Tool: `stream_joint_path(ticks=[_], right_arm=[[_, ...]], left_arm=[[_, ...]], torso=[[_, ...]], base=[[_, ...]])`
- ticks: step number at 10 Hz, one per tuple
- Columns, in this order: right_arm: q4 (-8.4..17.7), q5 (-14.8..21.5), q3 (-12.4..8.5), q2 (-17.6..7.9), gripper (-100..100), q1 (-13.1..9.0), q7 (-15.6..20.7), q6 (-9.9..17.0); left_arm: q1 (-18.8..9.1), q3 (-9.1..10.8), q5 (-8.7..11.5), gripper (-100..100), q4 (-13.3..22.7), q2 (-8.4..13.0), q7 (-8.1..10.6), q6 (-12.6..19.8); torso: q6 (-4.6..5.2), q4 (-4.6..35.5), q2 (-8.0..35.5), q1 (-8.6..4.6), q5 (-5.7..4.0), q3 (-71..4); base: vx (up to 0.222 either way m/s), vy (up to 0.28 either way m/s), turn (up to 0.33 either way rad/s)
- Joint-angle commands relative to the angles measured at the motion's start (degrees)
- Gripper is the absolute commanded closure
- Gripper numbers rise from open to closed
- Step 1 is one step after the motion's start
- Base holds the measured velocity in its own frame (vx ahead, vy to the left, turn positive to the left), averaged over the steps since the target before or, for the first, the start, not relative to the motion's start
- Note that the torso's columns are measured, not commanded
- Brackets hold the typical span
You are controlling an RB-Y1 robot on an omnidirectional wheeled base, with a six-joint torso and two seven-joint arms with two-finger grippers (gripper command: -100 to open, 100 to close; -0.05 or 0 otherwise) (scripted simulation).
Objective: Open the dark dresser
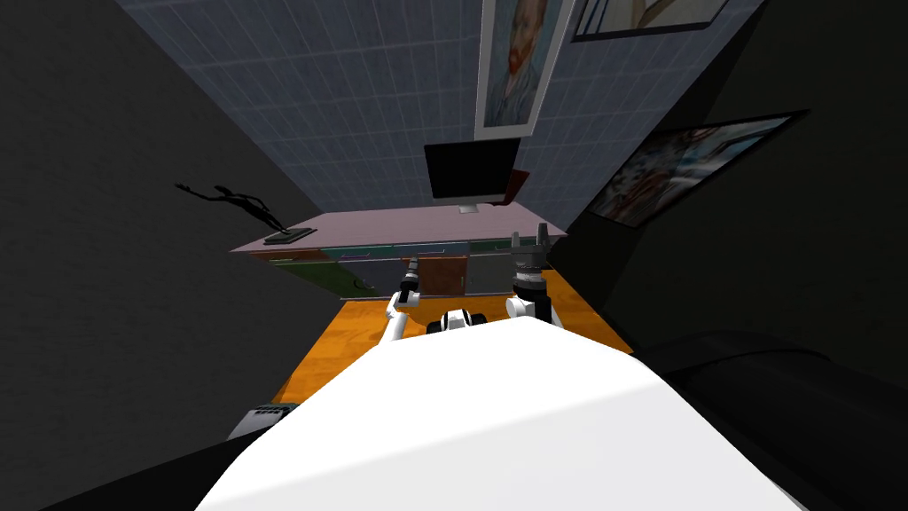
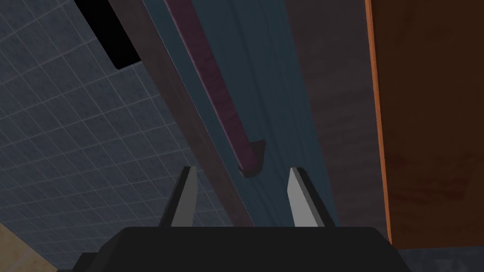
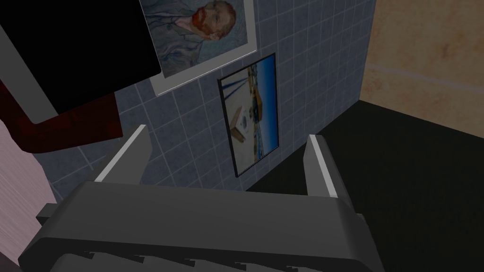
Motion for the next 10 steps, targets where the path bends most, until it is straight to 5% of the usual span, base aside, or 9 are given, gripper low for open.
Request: stream_joint_path(ticks=[1, 8, 9, 10], right_arm=[[0.0, 0.0, 0.0, 0.0, 0, 0.0, 0.0, 0.0], [0.0, 0.0, 0.0, 0.0, 0, 0.0, 0.0, 0.0], [0.0, 0.0, 0.0, 0.0, 0, 0.0, 0.0, 0.0], [0.0, 0.0, 0.0, 0.0, 0, 0.0, 0.0, 0.0]], left_arm=[[2.3, 4.31, -3.3, 100, -2.3, 0.8, 3.97, 0.0], [7.6, 15.07, -11.0, 100, -7.6, 2.6, 13.24, 0.1], [7.2, 14.1, -10.3, 100, -7.1, 2.1, 12.0, 0.1], [7.2, 14.57, -10.3, -100, -6.4, 1.9, 12.03, -0.4]], torso=[[0.04, 0.1, 0.3, -0.08, -0.01, 0.2], [0.0, 0.0, -0.1, 0.0, 0.0, -0.1], [0.0, 0.0, 0.0, -0.01, 0.0, 0.0], [-0.02, 0.0, -0.2, 0.06, 0.01, -0.1]], base=[[-0.144, -0.044, -0.349], [-0.133, -0.034, -0.21], [-0.057, -0.017, -0.036], [0.077, -0.002, 0.002]])
